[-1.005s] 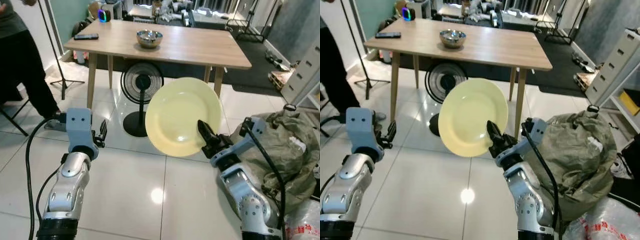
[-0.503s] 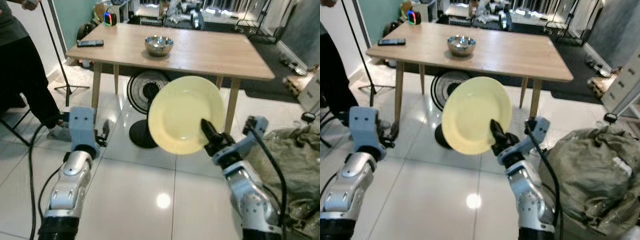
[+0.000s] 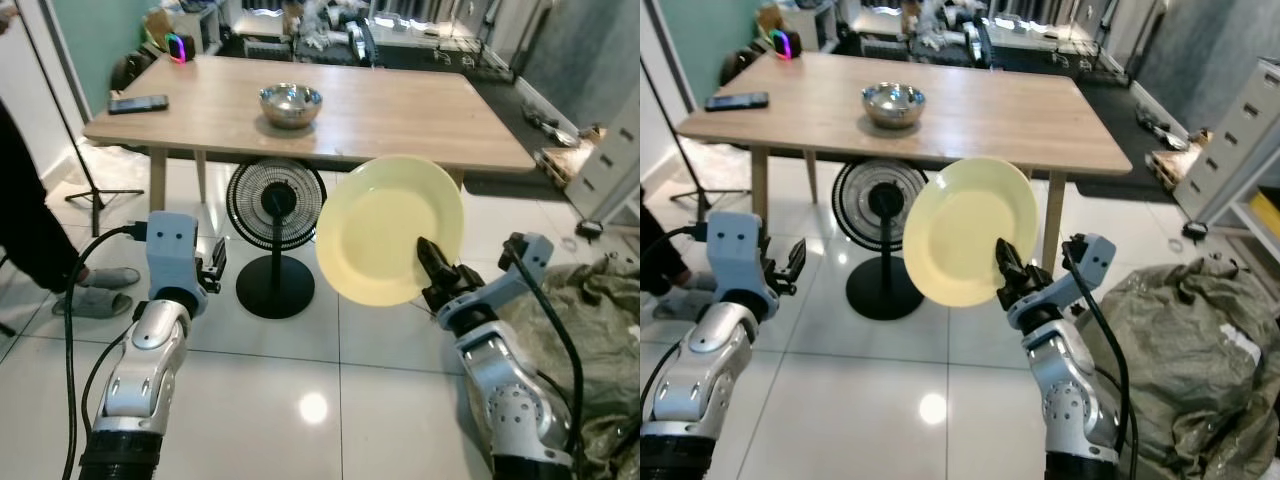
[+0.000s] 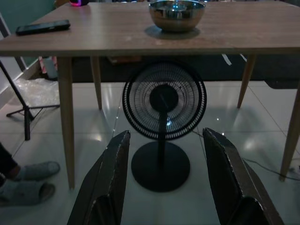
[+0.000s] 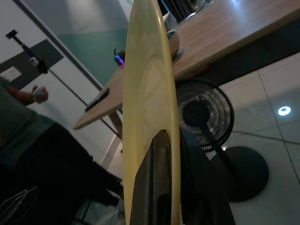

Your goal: Setting the table

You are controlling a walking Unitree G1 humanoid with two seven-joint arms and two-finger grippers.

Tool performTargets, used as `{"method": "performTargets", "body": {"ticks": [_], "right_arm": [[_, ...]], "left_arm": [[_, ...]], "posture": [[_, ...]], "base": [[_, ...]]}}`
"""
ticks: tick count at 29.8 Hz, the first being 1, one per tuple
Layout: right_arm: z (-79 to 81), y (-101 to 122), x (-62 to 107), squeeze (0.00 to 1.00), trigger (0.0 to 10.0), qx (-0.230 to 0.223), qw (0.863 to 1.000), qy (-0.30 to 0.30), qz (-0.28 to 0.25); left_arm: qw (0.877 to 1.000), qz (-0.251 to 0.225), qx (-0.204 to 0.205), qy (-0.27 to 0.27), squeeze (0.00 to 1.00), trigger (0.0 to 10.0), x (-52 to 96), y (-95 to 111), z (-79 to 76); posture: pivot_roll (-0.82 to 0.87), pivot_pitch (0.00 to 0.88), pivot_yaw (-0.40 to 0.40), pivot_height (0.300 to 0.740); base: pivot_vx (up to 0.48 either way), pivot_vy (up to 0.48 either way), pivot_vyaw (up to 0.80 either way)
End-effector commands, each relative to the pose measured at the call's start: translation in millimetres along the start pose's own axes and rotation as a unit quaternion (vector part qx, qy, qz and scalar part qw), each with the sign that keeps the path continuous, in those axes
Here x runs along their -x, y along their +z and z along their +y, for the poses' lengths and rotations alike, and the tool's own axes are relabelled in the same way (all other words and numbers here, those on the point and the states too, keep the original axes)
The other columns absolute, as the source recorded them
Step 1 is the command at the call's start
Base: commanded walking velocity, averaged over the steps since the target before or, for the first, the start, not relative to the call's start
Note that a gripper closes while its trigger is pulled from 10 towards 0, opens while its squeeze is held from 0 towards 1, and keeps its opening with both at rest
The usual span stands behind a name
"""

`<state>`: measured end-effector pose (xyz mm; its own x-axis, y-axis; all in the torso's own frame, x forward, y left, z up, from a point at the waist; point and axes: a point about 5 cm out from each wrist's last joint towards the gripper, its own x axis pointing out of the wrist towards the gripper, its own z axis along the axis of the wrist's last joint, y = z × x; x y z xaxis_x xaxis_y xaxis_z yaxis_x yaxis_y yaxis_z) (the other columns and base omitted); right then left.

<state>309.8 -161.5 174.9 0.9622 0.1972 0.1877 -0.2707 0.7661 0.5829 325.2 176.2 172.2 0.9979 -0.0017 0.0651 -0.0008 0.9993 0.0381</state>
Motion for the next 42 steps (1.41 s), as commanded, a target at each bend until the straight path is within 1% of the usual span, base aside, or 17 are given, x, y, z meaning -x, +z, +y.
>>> {"method": "performTargets", "body": {"ticks": [1,4,15,18,22,24,25,26,27,29,30,31,33,38,39,40,42], "right_arm": [[-3.8,2,0.7,0.0,10.0,0.007,1.0,-0.01,-0.005],[-4.1,2,0.2,0.0,10.0,0.0,1.0,-0.01,-0.004],[-4.6,3,-0.3,0.0,10.0,0.001,1.0,-0.013,-0.006],[-4.6,3,-0.5,0.0,10.0,0.003,1.0,-0.013,-0.007],[-0.4,4,-1.9,0.0,10.0,0.0,1.0,0.003,-0.007],[7.9,3,-3.4,0.0,10.0,-0.009,0.999,0.033,0.001],[7.9,3,-3.4,0.0,10.0,-0.009,0.999,0.033,0.001],[18.3,0,-4.3,0.0,10.0,-0.031,0.997,0.07,0.018],[18.3,0,-4.3,0.0,10.0,-0.031,0.997,0.07,0.018],[25.0,-3,-4.5,0.0,10.0,-0.049,0.994,0.093,0.032],[25.0,-3,-4.5,0.0,10.0,-0.049,0.994,0.093,0.032],[30.0,-7,-5.2,0.0,10.0,-0.062,0.991,0.108,0.047],[38.5,-15,-9.1,0.0,10.0,-0.074,0.988,0.121,0.067],[44.7,-21,-20.5,0.0,10.0,-0.088,0.987,0.112,0.073],[45.8,-22,-26.1,0.0,10.0,-0.098,0.988,0.102,0.069],[45.8,-22,-26.1,0.0,10.0,-0.098,0.988,0.102,0.069],[50.1,-22,-36.0,0.0,10.0,-0.118,0.987,0.092,0.065]], "left_arm": [[1.0,0.007,-0.001,-0.003,0.0,10.0,0.4,-4,-2.0],[1.0,0.007,-0.001,-0.003,0.0,10.0,0.5,-3,-1.6],[1.0,0.007,-0.001,-0.002,0.0,10.0,0.6,-3,-1.7],[1.0,0.007,-0.001,-0.002,0.0,10.0,0.5,-3,-1.6],[1.0,0.007,-0.001,-0.002,0.0,10.0,0.4,-3,-1.3],[1.0,0.006,-0.005,-0.002,0.0,10.0,0.5,-3,-1.3],[1.0,0.006,-0.005,-0.002,0.0,10.0,0.5,-3,-1.3],[1.0,0.004,-0.011,-0.003,0.0,10.0,0.7,-2,-1.5],[1.0,0.004,-0.011,-0.003,0.0,10.0,0.7,-2,-1.5],[1.0,0.002,-0.015,-0.003,0.0,10.0,0.9,-2,-1.7],[1.0,0.002,-0.015,-0.003,0.0,10.0,0.9,-2,-1.7],[1.0,0.001,-0.016,-0.003,0.0,10.0,0.8,-2,-1.6],[1.0,0.0,-0.019,-0.002,0.0,10.0,0.8,-1,-1.1],[1.0,-0.002,-0.02,0.0,0.0,10.0,1.0,0,0.0],[1.0,-0.003,-0.02,0.001,0.0,10.0,1.1,1,0.3],[1.0,-0.003,-0.02,0.001,0.0,10.0,1.1,1,0.3],[1.0,-0.004,-0.021,0.002,0.0,10.0,1.5,2,0.5]], "posture": [[-0.04,0.0,0.036,0.74],[-0.04,0.0,0.035,0.74],[-0.04,0.0,0.036,0.74],[-0.04,0.0,0.037,0.74],[-0.04,0.0,0.038,0.74],[-0.03,0.0,0.039,0.74],[-0.03,0.0,0.039,0.74],[-0.03,0.0,0.038,0.74],[-0.03,0.0,0.038,0.74],[-0.03,0.0,0.038,0.74],[-0.03,0.0,0.038,0.74],[-0.03,0.0,0.037,0.74],[-0.02,0.0,0.034,0.74],[-0.01,0.0,0.032,0.74],[-0.01,0.0,0.03,0.74],[-0.01,0.0,0.03,0.74],[0.0,0.0,0.028,0.74]], "base": [[0.48,0.0,0.0],[0.48,0.0,-0.76],[0.48,0.0,-0.8],[0.48,0.0,0.0],[0.48,0.0,0.0],[0.48,0.0,0.0],[0.48,0.0,0.0],[0.48,0.0,0.0],[0.48,0.0,0.0],[0.48,0.0,0.0],[0.48,0.0,0.0],[0.48,0.0,0.0],[0.48,0.0,0.0],[0.48,0.0,0.0],[0.48,0.0,0.0],[0.48,0.0,0.0],[0.48,0.0,0.0]]}}
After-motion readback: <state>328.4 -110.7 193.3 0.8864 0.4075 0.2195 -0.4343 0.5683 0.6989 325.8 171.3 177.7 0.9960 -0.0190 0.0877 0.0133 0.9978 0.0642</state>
